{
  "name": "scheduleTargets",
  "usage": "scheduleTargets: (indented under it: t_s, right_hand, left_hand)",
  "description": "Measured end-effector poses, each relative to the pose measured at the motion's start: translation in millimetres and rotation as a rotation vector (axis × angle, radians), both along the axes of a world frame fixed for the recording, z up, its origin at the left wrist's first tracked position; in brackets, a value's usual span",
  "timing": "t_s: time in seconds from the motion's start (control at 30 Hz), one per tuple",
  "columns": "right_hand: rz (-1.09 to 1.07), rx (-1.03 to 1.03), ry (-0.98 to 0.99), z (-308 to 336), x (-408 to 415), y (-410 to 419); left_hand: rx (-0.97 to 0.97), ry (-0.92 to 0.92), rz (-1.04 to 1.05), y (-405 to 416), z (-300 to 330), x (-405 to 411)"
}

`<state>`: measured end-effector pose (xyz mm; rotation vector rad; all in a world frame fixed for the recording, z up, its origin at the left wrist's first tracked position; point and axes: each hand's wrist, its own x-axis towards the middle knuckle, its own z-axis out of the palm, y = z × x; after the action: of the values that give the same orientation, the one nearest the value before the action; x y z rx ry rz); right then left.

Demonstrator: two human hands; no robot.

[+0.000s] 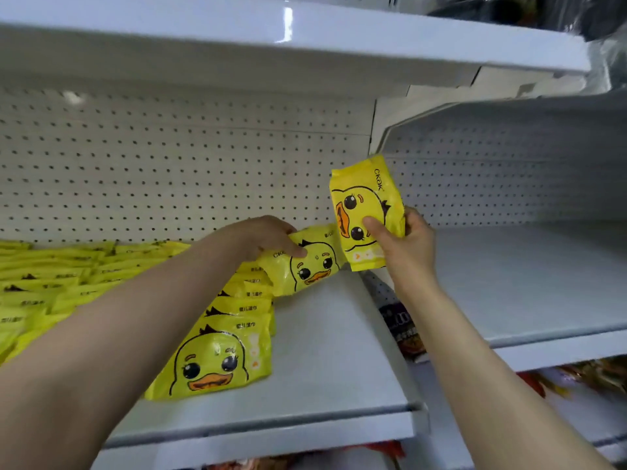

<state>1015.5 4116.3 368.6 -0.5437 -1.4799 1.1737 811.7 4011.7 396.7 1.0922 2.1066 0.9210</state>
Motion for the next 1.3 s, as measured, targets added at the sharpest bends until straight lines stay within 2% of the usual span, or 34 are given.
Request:
scheduleTargets:
  t_s: [0.1,0.27,0.53,0.73,0.9,1.03,1.1,1.2,1.3]
  right_hand:
    - [0.017,-0.013,-0.017,-6.5,-3.4,12.2]
    - [0.001,-0.041,0.014,-8.7,-12.5,24.1]
    - [-0.023,-0.080,-0.002,-30.3,-32.9,30.0]
    - [-0.077,-0.103,0.019,-43.0,-38.5,39.7]
    - [-0.123,-0.105,0.014,-47.8,-43.9,45.9]
    - [-0.129,-0.106,0.015,-51.5,-47.4,49.7]
    - [-0.127,-0.111,0.012,-52.5,-49.1,50.8]
    - [-0.116,-0.113,0.018,-53.0,-51.4,50.8]
    - [-0.101,-0.118,0.021,-54.8,-52.6,50.1]
  left_hand:
    - [0.023,0.098,-0.004,22.2,-5.2,-6.4]
    - [-0.015,0.503,-0.064,49.6,-11.3,-16.5]
    - [0.060,0.539,-0.096,75.1,-33.4,-48.7]
    - [0.022,0.648,-0.095,85.2,-49.2,-69.5]
    - [0.102,0.643,-0.102,88.8,-57.4,-73.3]
    - [0.079,0.743,-0.124,89.7,-61.5,-71.6]
    - [0.012,0.865,-0.134,90.6,-62.3,-68.0]
    - [-0.099,1.158,-0.134,94.4,-60.4,-54.6]
    - [-0.124,1.261,-0.095,99.6,-60.4,-46.2]
